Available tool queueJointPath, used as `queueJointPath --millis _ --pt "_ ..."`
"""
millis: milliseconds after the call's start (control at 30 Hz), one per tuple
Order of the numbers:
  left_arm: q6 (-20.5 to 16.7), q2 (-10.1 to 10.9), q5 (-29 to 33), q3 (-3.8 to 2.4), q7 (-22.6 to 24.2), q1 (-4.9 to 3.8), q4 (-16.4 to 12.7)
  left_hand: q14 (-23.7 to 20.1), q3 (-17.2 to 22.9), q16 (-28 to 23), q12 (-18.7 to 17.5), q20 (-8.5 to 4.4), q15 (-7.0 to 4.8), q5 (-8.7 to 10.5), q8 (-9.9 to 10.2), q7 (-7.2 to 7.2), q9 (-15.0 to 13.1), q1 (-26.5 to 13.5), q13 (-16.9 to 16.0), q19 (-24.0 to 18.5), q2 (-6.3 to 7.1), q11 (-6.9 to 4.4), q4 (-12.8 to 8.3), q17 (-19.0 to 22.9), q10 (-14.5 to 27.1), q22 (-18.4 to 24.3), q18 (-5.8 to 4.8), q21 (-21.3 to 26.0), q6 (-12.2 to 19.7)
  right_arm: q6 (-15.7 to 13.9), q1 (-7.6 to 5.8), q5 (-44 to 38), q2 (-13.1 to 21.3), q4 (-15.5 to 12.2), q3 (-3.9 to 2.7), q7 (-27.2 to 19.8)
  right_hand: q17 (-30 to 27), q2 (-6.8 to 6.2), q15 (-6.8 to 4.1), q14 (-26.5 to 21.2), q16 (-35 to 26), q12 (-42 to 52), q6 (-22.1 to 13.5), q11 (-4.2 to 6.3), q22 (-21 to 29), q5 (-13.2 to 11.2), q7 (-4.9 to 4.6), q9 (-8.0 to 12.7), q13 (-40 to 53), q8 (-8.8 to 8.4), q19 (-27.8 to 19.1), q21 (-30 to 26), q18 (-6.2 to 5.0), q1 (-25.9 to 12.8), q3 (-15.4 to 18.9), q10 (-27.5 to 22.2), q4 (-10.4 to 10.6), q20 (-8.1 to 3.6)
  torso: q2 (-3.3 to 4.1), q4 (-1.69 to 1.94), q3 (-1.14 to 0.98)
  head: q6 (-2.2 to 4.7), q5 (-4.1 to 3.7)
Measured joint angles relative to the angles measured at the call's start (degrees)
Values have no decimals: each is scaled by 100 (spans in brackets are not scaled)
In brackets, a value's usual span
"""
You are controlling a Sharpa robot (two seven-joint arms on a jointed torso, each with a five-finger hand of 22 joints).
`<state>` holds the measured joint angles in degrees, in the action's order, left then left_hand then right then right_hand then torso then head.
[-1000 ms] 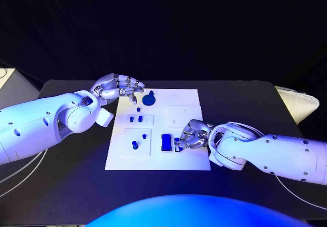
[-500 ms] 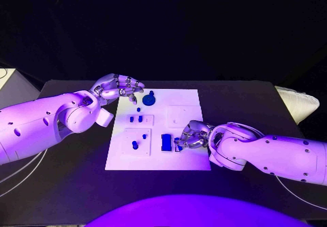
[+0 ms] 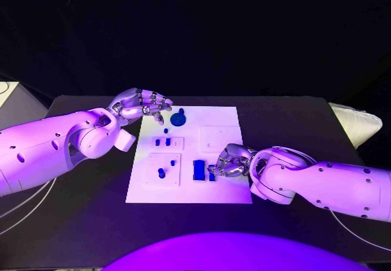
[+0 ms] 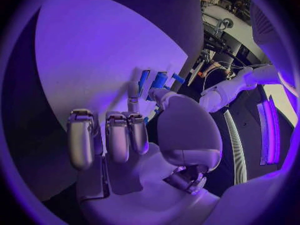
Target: Assemble the parts on the task board
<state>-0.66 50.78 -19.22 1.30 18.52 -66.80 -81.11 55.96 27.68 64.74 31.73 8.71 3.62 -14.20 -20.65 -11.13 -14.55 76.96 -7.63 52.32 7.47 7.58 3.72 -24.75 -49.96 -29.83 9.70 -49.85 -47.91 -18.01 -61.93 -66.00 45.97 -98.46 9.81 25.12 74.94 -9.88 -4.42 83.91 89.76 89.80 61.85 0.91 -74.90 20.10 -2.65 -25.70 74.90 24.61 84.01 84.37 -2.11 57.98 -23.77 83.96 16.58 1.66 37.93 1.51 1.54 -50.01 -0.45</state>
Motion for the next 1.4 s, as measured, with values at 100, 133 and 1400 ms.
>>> queueJointPath --millis 100,133,1400 --pt "3 0 -2 0 -2 0 1 -8 0 0 0 0 8 0 0 0 0 0 0 0 0 0 0 0 0 0 0 0 0 -5 -1 2 15 -20 -1 -7 0 23 0 0 0 0 0 0 0 0 0 0 5 0 0 0 0 -23 7 0 -7 0 0 0 0 0 1" --pt "4 1 -3 1 -2 0 1 -8 0 0 0 0 8 0 0 0 0 0 0 0 0 0 0 0 0 0 0 0 0 -6 -1 3 22 -30 -1 -11 0 9 0 0 0 0 0 0 0 0 0 3 5 0 0 0 0 -38 7 0 -7 0 0 0 -1 0 1" --pt "-93 -364 847 -46 494 79 788 -752 113 -1873 -546 284 226 275 -91 -65 87 183 369 -696 104 143 -109 764 123 689 0 1210 105 -1127 -493 3868 118 1934 -219 -4306 -3401 -1 425 -1275 -4908 -5508 -1308 -528 2088 -529 -603 141 -2412 -253 -1200 -7429 -775 1557 -636 -2428 -1137 378 -171 -77 31 126 94"
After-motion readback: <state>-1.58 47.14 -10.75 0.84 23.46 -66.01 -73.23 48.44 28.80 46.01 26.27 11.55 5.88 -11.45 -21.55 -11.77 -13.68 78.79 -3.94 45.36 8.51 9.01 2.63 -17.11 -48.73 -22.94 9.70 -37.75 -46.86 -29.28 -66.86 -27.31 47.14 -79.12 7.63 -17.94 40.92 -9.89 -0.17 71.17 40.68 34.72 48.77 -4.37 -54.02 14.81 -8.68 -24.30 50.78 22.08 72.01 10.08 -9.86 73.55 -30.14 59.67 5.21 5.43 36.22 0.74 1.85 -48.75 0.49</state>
